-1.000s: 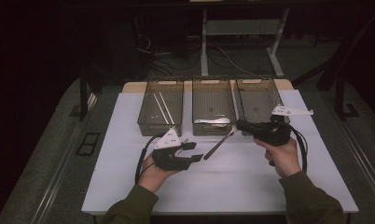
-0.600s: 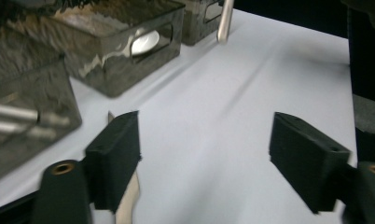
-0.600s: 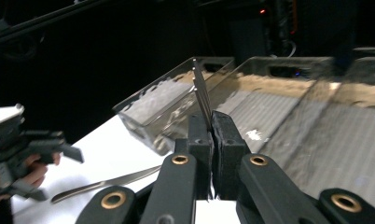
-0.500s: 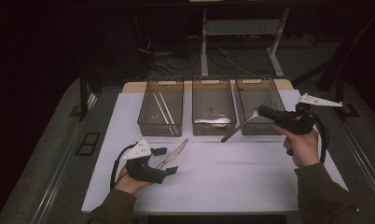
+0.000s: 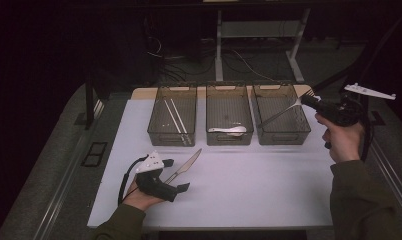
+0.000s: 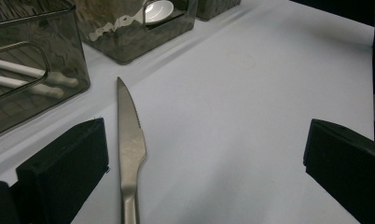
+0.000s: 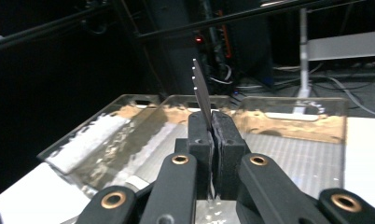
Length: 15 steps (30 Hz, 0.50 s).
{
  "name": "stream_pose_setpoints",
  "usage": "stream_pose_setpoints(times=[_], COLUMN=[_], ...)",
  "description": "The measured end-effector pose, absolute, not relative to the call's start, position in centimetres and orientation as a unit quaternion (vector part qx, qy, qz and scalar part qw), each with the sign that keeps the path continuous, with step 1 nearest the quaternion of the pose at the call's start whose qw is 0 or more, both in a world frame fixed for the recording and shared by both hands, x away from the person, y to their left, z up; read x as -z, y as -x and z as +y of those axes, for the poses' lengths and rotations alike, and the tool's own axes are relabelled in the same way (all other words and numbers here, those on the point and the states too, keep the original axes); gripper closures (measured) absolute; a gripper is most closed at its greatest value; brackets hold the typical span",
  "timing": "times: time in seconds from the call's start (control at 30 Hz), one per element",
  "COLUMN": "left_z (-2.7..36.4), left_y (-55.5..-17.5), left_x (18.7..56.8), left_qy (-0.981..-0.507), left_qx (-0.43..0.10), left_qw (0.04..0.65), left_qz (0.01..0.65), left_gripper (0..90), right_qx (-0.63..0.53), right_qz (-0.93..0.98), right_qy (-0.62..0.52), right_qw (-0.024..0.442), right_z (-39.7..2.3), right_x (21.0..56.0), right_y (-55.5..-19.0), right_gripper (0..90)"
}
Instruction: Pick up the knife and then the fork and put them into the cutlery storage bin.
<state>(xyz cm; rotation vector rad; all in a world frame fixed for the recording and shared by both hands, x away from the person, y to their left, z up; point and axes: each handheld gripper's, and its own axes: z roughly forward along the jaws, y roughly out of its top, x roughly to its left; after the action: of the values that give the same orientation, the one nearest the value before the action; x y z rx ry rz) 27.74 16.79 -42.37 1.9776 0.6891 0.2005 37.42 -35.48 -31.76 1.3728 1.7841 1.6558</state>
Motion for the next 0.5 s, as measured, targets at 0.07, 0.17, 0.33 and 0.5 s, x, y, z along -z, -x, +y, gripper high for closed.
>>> stream_pose_setpoints(times=[0.07, 0.17, 0.33, 0.5], left_z=[16.8, 17.0, 17.0, 17.0], left_y=[-27.7, -27.7, -27.7, -27.7], left_x=[42.3, 42.3, 42.3, 42.3], left_qy=[-0.816, -0.813, -0.814, -0.814], left_qx=[-0.086, -0.088, -0.087, -0.088], left_qw=[0.495, 0.499, 0.498, 0.498], left_qz=[0.286, 0.288, 0.286, 0.285], left_gripper=[0.0, 0.0, 0.0, 0.0], right_qx=[-0.579, -0.573, -0.554, -0.528], right_qz=[0.626, 0.623, 0.624, 0.636], right_qy=[-0.491, -0.497, -0.514, -0.527], right_qw=[0.178, 0.189, 0.199, 0.200], right_z=[-35.8, -36.3, -37.0, -37.2], right_x=[31.7, 31.8, 32.3, 33.3], right_y=[-37.8, -38.3, -39.0, -39.9], right_gripper=[87.2, 87.2, 87.2, 87.2])
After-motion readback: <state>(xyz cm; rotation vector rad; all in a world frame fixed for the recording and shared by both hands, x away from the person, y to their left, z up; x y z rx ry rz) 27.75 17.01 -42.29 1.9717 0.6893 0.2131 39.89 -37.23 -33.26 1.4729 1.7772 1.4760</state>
